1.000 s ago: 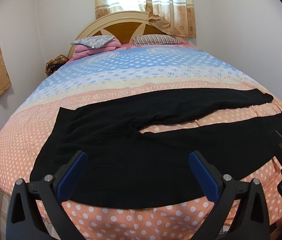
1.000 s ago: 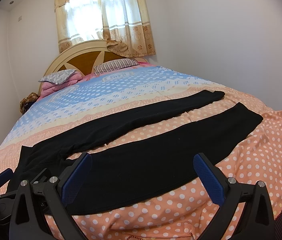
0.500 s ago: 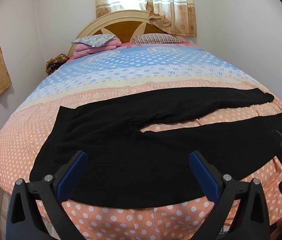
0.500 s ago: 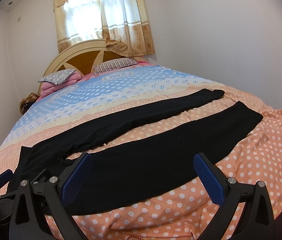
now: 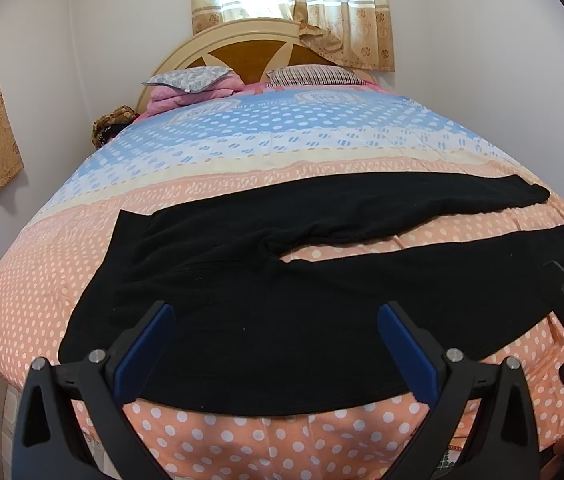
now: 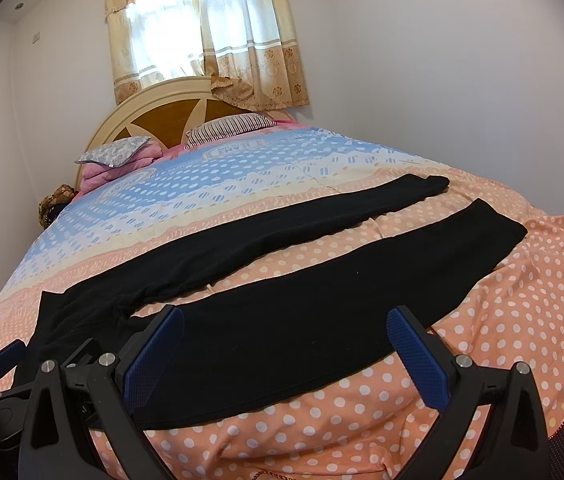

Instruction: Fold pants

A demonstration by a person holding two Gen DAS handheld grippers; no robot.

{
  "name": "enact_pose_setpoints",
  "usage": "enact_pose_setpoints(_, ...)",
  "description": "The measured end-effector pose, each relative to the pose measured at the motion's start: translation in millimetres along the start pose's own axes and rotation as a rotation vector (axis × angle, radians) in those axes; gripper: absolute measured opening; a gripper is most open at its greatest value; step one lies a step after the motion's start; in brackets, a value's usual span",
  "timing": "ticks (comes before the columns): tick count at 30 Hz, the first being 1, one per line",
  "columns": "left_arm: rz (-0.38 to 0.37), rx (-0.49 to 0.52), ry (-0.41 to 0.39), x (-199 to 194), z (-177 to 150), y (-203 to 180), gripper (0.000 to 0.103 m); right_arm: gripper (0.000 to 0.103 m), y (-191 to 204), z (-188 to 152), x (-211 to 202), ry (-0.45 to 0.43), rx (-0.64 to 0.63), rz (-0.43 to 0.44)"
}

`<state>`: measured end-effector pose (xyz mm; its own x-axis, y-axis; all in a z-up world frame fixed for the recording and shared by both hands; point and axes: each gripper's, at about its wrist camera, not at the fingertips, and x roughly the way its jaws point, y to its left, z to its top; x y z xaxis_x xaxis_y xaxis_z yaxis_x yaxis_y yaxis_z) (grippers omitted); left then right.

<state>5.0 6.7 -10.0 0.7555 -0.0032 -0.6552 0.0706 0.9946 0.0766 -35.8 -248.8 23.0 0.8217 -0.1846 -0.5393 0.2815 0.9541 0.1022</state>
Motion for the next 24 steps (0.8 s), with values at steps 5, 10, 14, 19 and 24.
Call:
enact_pose_setpoints(5,0.0,0.0,0.001,0.0,-0.3,0.1,0.103,0.102,-0.3,0.1,0.3,0.002,0.0,0.0)
enact_pose_setpoints(10,0.001,0.0,0.001,0.1,-0.6,0.9,0.103,0.102,-0.4,-0.9,0.5,0.001,0.001,0.0)
enact_pose_setpoints(14,0.0,0.0,0.002,-0.1,-0.6,0.0,0.103,0.102,0.0,-1.8,1.0,0.005,0.001,0.0)
enact_pose_setpoints(19,0.002,0.0,0.004,0.9,-1.2,1.7,0.103,0.102,-0.4,-0.9,1.7,0.005,0.002,0.0)
enact_pose_setpoints(24,0.004,0.001,0.017,7.9,-4.3,4.3,0.103,0.102,-0.9,-0.5,5.7,0.018,0.004,0.0)
